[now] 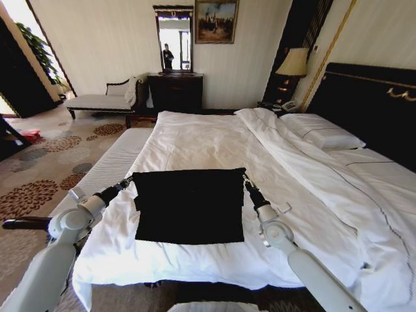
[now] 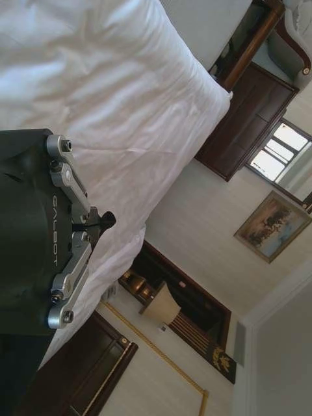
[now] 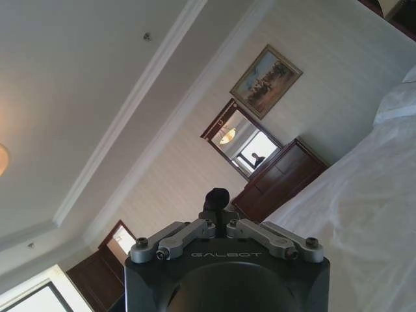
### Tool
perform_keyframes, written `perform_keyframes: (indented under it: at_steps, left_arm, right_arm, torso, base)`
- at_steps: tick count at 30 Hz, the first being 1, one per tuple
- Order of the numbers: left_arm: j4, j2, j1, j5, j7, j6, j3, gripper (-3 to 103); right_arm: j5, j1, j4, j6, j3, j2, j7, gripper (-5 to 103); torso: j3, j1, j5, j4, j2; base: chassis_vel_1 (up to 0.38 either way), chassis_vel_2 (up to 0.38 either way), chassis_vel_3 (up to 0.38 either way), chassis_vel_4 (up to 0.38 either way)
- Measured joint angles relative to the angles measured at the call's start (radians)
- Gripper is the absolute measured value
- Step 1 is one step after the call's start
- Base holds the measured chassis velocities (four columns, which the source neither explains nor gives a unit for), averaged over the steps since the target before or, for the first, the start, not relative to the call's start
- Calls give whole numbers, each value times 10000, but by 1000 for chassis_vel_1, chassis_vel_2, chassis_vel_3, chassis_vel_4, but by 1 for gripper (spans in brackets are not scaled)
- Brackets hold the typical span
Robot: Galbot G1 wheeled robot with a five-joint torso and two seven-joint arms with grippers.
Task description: Fold the clothes on the bed.
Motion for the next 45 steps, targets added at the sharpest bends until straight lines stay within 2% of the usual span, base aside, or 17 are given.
perform_keyframes:
  at_steps: [4, 7, 10, 13, 18, 33, 42, 45]
  left_arm:
    - [-175, -139, 118, -98, 24, -79, -69, 0]
    - [-476, -289, 302, -141, 122, -166, -167, 0]
    - [-548, -333, 332, -163, 147, -206, -200, 0]
    - [-691, -416, 410, -258, 234, -325, -320, 0]
    - [-751, -510, 540, -268, 469, -529, -421, 0]
    - [-702, -717, 514, -280, 660, -775, -503, 0]
    - [-626, -657, 475, -285, 573, -797, -453, 0]
    - [-360, -668, 296, -190, 419, -798, -296, 0]
  right_arm:
    - [10, -250, 53, 126, 239, 137, -407, 3]
    - [10, -720, 109, 250, 619, 308, -1106, 3]
    - [6, -843, 74, 296, 672, 335, -1362, 3]
    - [4, -977, -37, 422, 754, 343, -2063, 3]
    - [63, -1003, -7, 476, 816, 338, -2573, 3]
    - [287, -1080, -83, 552, 1216, 527, -3484, 3]
    - [238, -1140, -189, 549, 1276, 524, -3531, 3]
    - [51, -754, -660, 540, 917, 492, -3380, 3]
  torso:
    - [0, 0, 0, -1, 0]
    - [0, -1, -1, -1, 0]
    - [0, -1, -1, -2, 0]
    - [1, -1, 0, -2, 0]
    - [1, -1, 0, 0, 0]
    - [1, -1, 0, 0, 0]
    - [1, -1, -1, -1, 0]
    - [1, 0, -1, -2, 0]
  base:
    - [0, 0, 0, 0]
    - [0, 0, 0, 0]
    - [0, 0, 0, 0]
    - [0, 0, 0, 0]
    - [0, 0, 0, 0]
    - [0, 0, 0, 0]
    - [0, 0, 0, 0]
    - [0, 0, 0, 0]
